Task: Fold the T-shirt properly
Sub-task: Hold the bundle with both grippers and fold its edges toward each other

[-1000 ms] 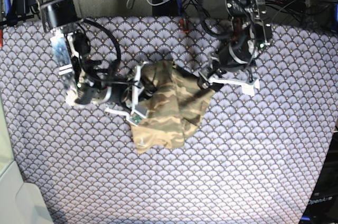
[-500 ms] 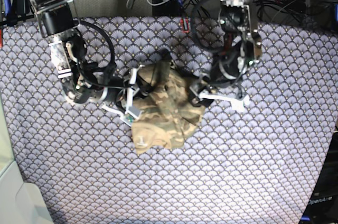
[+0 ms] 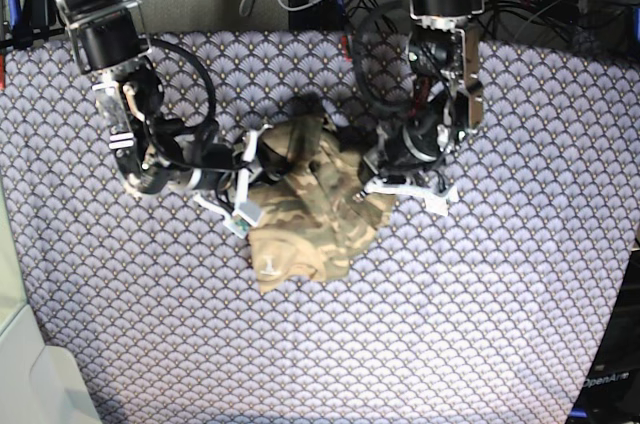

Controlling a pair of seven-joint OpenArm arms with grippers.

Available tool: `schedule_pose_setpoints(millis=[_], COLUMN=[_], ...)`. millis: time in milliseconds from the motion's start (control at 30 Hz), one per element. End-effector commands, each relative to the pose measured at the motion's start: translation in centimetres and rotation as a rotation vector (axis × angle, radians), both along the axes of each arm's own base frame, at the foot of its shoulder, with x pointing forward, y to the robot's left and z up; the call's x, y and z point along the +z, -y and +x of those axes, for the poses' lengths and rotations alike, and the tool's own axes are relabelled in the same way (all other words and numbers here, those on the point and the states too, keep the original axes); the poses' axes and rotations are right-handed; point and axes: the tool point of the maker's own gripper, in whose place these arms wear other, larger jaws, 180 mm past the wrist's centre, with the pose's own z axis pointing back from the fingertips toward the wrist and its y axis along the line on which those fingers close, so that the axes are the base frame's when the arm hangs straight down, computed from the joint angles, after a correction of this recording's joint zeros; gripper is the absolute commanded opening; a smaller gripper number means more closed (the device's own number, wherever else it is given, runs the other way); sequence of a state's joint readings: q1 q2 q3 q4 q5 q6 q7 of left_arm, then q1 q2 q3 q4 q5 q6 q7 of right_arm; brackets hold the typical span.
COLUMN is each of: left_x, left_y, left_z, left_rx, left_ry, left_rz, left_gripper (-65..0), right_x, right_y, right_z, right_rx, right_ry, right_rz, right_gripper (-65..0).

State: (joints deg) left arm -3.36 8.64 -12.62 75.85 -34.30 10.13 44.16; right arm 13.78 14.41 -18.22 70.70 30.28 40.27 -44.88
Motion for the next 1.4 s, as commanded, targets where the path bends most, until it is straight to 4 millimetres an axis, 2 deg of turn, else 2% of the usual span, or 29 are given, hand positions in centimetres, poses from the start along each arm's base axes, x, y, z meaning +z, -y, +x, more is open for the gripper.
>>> schedule_pose_setpoints(millis=[0,67,133,500,600,967,1167,1267,1367], left_x=[1.2,1.8,2.3,7.0,7.7,7.2,4.5,3.3,2.9], left_y=[0.3,0.4,1.5,4.1,4.3,4.3,4.4,4.5,4.6], left_z=[1.1,1.6,1.9,6.0,6.6,6.4,4.8,4.3,4.4], left_rx=[-0.003,-0.006,-0.040,-0.124,-0.131,-0.129,-0.132,-0.134,-0.128], left_ry=[0.034,0.053,0.067,0.193,0.211,0.197,0.124,0.087,0.094], left_rz=[-0.003,-0.002,0.001,0.020,0.024,0.022,0.016,0.011,0.017], left_gripper=[-62.3,-62.3,-62.3,-62.3,-62.3,-61.8,-61.6,-53.0,-35.8], right_x=[-0.6,-0.6,-0.6,-0.9,-1.0,-1.0,-1.0,-1.0,-1.0], right_y=[1.3,1.3,1.3,1.3,1.3,1.3,1.3,1.3,1.3], right_z=[0.2,0.2,0.2,-0.2,-0.3,-0.3,-0.3,-0.3,-0.3], right_rx=[0.004,0.004,0.004,0.004,0.004,0.004,0.004,0.004,0.004], right_ry=[-0.007,-0.007,-0.007,-0.017,-0.019,-0.019,-0.019,-0.019,-0.019], right_rz=[-0.071,-0.071,-0.071,-0.071,-0.071,-0.071,-0.071,-0.071,-0.071], right_gripper=[-53.5,-53.5,-53.5,-53.5,-53.5,-53.5,-53.5,-53.5,-53.5])
